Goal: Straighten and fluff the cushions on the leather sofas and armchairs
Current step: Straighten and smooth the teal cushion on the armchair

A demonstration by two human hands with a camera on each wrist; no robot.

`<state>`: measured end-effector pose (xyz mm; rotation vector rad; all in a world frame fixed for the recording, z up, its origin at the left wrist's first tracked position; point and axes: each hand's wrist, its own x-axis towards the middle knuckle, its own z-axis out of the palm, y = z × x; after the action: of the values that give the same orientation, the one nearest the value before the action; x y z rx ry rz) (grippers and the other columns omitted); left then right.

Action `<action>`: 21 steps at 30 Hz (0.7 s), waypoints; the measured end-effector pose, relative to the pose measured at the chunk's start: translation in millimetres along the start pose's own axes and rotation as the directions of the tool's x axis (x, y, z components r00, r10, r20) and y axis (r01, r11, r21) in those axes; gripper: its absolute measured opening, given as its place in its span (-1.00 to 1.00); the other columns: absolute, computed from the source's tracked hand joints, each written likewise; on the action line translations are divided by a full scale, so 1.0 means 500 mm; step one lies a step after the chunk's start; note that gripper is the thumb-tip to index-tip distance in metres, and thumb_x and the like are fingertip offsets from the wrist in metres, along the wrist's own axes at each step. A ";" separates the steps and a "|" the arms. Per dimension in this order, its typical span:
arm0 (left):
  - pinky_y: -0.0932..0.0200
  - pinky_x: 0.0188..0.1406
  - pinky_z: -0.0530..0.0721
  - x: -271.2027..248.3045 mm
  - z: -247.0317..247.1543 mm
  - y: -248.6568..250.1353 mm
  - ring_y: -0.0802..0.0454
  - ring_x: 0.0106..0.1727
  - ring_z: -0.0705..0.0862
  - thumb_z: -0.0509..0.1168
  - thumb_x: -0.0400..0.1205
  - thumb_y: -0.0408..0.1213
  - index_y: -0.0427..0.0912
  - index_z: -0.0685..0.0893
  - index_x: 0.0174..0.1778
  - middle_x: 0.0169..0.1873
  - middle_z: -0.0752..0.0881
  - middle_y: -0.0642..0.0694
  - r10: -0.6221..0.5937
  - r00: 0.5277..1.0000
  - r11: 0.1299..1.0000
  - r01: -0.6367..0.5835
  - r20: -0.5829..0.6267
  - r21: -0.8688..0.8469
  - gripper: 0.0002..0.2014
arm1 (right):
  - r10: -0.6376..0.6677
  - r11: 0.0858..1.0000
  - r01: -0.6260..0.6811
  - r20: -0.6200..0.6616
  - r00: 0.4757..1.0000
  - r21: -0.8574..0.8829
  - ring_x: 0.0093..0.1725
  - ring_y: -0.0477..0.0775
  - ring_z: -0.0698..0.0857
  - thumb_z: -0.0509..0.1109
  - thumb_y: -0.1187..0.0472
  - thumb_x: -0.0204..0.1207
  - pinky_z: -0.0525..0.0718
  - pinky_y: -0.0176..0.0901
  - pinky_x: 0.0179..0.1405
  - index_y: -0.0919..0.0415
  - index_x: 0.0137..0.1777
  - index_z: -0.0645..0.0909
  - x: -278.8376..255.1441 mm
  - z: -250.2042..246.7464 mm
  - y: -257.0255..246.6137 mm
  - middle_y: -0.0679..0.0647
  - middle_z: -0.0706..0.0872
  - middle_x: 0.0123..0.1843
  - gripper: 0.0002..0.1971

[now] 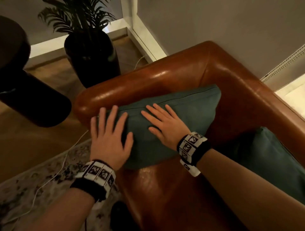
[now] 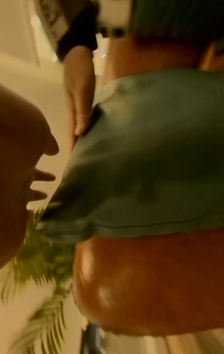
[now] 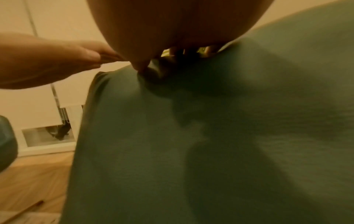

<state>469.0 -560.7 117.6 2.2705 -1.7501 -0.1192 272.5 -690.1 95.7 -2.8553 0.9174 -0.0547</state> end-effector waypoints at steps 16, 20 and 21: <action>-0.30 0.41 0.31 -0.012 -0.020 -0.027 -0.30 0.44 0.39 0.05 0.63 0.10 -0.14 0.24 0.63 0.45 0.42 -0.25 -0.243 0.960 0.932 0.191 0.142 0.307 -0.34 | 0.090 0.968 -0.100 -0.052 0.995 -0.230 0.73 0.10 0.07 -0.14 -0.13 0.74 -0.08 0.27 0.68 -0.04 0.70 0.13 0.067 -0.060 0.167 0.01 0.22 0.72 -0.45; -0.26 0.65 0.02 0.024 0.039 0.061 -0.25 0.68 0.13 -0.06 0.65 0.10 -0.10 0.10 0.69 0.67 0.20 -0.19 -0.048 0.994 0.981 0.028 0.101 0.191 -0.32 | -0.099 0.974 0.093 -0.017 0.995 -0.204 0.71 0.08 0.15 -0.11 -0.05 0.72 0.00 0.29 0.67 0.04 0.69 0.20 0.077 0.001 0.040 0.00 0.26 0.71 -0.45; -0.27 0.66 -0.01 0.034 0.058 0.075 -0.23 0.70 0.09 -0.12 0.68 0.13 -0.03 0.05 0.71 0.69 0.15 -0.15 -0.025 0.992 0.983 0.002 0.121 0.183 -0.34 | -0.120 0.973 0.120 0.015 0.993 -0.198 0.72 0.06 0.13 -0.11 -0.06 0.72 -0.01 0.28 0.67 0.06 0.69 0.20 0.074 0.018 0.019 -0.01 0.24 0.72 -0.44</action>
<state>431.6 -590.4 101.3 2.4522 -1.8778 -0.1066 297.9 -718.3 84.9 -3.0921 0.7895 0.0297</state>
